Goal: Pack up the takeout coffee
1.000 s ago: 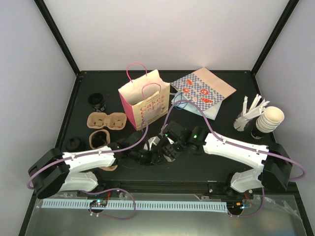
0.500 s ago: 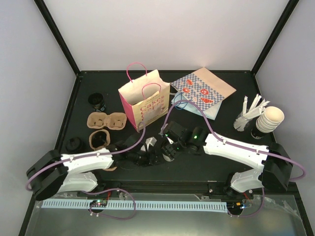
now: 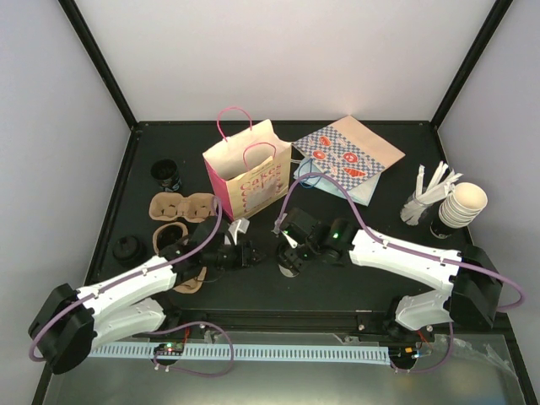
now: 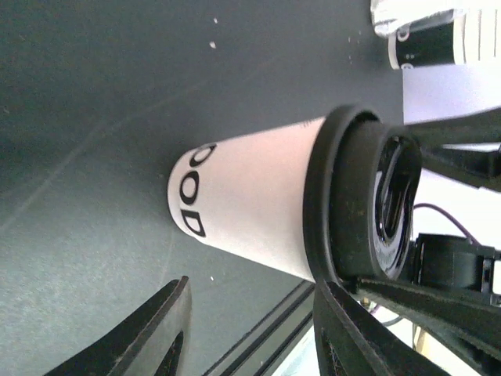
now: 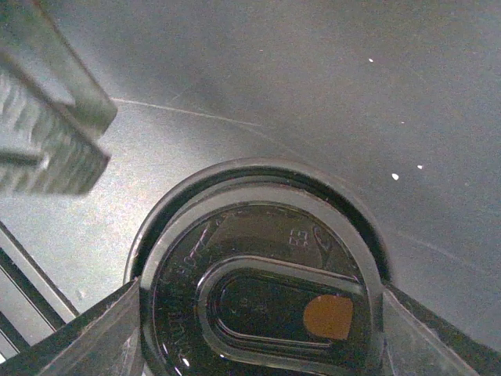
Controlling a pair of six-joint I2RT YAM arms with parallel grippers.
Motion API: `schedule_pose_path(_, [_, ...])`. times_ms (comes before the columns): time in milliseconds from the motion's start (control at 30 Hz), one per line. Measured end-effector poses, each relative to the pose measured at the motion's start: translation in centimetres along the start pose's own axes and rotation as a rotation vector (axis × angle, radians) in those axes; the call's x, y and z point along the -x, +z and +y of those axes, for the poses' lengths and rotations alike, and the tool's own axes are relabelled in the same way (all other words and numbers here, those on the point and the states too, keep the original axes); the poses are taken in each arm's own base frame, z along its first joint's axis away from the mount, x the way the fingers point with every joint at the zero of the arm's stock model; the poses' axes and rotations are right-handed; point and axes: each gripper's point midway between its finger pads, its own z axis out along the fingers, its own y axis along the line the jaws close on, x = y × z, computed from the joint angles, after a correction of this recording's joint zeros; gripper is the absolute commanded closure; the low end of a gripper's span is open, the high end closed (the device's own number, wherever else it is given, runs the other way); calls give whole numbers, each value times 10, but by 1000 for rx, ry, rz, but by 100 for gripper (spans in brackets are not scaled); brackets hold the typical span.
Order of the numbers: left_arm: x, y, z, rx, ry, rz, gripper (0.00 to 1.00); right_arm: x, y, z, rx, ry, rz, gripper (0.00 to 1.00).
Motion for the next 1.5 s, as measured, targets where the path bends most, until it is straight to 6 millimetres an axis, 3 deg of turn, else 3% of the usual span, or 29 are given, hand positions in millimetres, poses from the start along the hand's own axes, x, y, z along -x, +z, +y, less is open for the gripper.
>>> schedule_pose_path(167, [18, -12, 4, 2, -4, -40, 54, 0, 0, 6, 15, -52, -2, 29])
schedule_pose_path(400, [35, -26, 2, -9, 23, -74, 53, 1, 2, 31, 66, -156, -7, 29])
schedule_pose_path(800, [21, -25, 7, -31, 34, -7, 52, 0, 2, 50, 106, -271, -4, 28])
schedule_pose_path(1067, [5, -19, 13, -63, 18, 60, 52, 0, 2, 51, 111, -289, -1, 28])
schedule_pose_path(1500, [2, -7, 12, -98, 18, 106, 52, 0, 3, 53, 117, -297, 2, 28])
